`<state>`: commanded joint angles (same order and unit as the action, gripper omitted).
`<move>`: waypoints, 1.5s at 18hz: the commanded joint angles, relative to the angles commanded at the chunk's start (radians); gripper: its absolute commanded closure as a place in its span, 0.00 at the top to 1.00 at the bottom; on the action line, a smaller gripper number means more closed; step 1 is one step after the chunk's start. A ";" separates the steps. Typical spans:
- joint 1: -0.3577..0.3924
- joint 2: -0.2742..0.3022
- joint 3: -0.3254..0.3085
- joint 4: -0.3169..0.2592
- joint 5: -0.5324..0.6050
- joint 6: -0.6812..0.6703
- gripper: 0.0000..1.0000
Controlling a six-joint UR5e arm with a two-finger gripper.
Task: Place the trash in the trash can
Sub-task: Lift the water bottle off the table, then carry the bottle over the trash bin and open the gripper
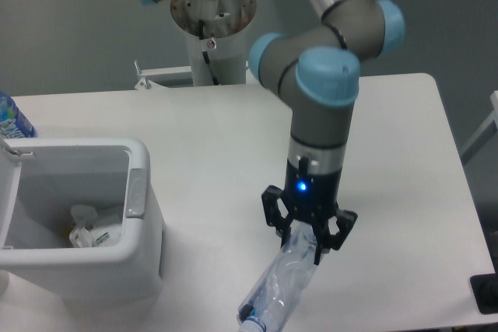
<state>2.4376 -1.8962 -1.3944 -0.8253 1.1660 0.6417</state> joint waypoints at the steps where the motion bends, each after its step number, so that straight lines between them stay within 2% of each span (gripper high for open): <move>1: -0.024 0.023 0.000 0.000 -0.002 -0.043 0.58; 4: -0.106 0.086 -0.008 0.000 -0.002 -0.210 0.58; 7: -0.199 0.134 -0.049 0.002 0.009 -0.276 0.58; 9: -0.258 0.140 -0.048 0.000 0.009 -0.316 0.58; 12: -0.339 0.146 -0.093 0.002 0.018 -0.343 0.59; 13: -0.356 0.147 -0.106 0.002 0.018 -0.344 0.60; 14: -0.371 0.146 -0.112 0.002 0.018 -0.344 0.67; 16: -0.378 0.146 -0.115 0.002 0.017 -0.343 0.93; 17: -0.378 0.147 -0.117 0.002 0.015 -0.341 1.00; 23: -0.362 0.152 -0.100 0.002 0.018 -0.332 1.00; 24: -0.347 0.151 -0.094 0.002 0.021 -0.330 1.00; 27: -0.229 0.155 -0.072 0.012 0.023 -0.330 1.00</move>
<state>2.2086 -1.7411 -1.4666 -0.8131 1.1888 0.3114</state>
